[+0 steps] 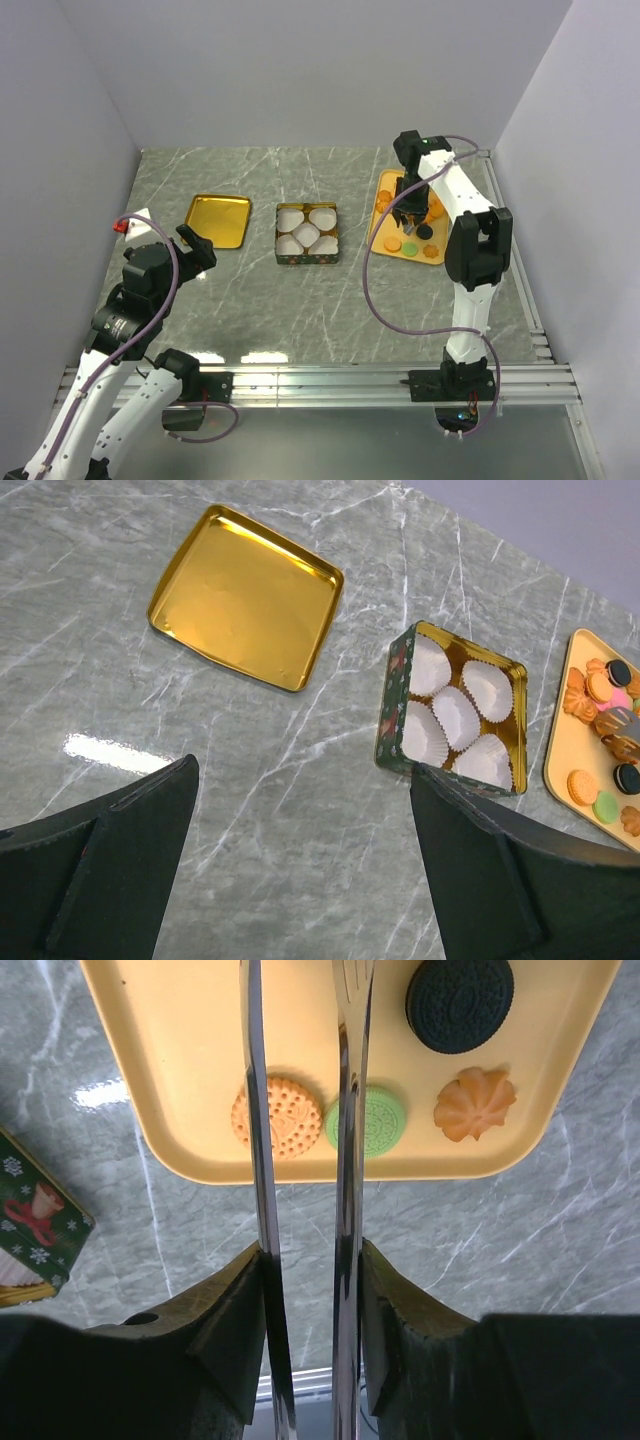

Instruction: Pack the cookies

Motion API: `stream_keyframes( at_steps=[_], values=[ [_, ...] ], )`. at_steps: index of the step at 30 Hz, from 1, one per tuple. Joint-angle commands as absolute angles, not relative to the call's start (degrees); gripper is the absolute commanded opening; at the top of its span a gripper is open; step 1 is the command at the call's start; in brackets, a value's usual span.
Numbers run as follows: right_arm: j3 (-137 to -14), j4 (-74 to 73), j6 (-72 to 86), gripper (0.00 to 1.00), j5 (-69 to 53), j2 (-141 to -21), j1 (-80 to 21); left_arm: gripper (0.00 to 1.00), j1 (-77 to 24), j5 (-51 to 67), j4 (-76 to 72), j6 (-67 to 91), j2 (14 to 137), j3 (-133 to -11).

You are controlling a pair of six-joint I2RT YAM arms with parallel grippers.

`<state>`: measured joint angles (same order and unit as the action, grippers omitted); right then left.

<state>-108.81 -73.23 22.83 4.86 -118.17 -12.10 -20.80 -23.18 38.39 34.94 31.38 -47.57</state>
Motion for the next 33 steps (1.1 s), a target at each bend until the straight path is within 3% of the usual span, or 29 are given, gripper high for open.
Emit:
stream_keyframes(
  at_steps=[1,20,27,33],
  values=[
    [-112.85,-75.23,21.97,0.34,5.01,-117.69,-11.6,0.93,-20.3,-22.41,36.56,33.93,31.38,-47.29],
    [-111.97,-76.64,22.24,0.25,0.18,-107.76,-11.42,0.93,-20.92,-21.88,36.3,33.66,31.46,-47.2],
    [-108.46,-73.31,20.3,0.23,-16.84,-100.82,-13.09,0.93,-21.8,-21.97,36.39,33.75,31.73,-47.2],
    [-110.04,-72.95,21.35,0.23,-21.62,-99.67,-19.32,0.93,-22.5,-22.06,36.39,33.84,31.99,-47.28]
  ],
)
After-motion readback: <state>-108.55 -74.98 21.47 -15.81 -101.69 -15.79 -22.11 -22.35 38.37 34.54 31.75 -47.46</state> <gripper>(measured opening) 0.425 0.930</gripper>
